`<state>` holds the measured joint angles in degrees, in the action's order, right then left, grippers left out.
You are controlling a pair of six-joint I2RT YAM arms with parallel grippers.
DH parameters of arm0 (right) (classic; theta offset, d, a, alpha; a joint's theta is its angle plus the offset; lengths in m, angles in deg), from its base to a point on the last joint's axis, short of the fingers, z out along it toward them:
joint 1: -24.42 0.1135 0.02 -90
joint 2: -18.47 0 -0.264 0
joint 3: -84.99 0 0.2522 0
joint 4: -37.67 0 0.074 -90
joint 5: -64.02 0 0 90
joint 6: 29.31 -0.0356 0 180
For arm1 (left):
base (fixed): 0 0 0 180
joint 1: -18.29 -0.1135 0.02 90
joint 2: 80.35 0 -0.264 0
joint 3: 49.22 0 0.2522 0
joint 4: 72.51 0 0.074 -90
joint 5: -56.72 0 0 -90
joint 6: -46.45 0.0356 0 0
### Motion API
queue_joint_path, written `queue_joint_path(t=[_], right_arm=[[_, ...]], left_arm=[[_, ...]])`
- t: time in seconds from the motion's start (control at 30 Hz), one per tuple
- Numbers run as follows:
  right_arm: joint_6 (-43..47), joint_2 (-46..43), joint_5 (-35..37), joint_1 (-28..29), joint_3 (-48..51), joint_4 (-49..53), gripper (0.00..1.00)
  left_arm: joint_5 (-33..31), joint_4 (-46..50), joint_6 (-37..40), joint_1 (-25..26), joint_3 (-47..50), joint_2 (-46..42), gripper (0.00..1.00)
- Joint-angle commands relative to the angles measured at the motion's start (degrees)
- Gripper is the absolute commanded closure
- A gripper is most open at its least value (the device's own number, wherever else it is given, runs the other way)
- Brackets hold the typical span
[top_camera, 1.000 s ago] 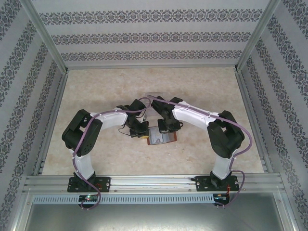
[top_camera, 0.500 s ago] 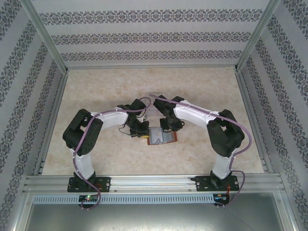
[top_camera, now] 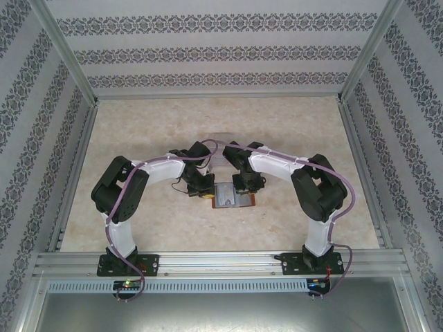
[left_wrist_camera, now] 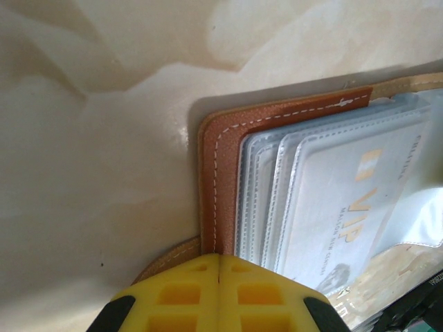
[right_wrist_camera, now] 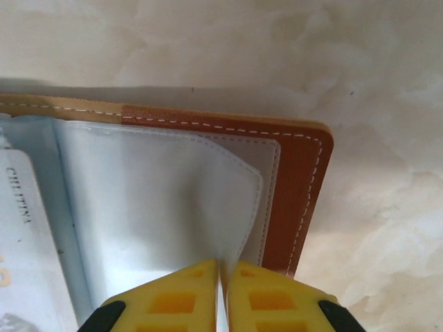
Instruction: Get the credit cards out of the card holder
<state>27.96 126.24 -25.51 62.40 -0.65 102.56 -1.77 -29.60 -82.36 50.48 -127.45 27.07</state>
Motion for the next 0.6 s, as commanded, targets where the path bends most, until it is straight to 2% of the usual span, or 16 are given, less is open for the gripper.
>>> queue_joint_path(t=[0.0, 0.2, 0.57], right_arm=[[0.80, 0.78, 2.22, -0.41, 0.84, 0.74, 0.85], [0.65, 0.10, 3.87, -0.26, 0.43, 2.06, 0.72], [0.32, -2.85, 4.81, -0.14, 0.06, 4.05, 0.70]], left_arm=[[-2.64, 1.84, 1.63, 0.43, -0.12, 2.27, 0.97], [-2.46, 1.96, 1.85, 0.43, -0.05, 1.71, 0.97], [-3.61, 3.51, 2.84, 0.42, -0.83, -0.61, 0.96]])
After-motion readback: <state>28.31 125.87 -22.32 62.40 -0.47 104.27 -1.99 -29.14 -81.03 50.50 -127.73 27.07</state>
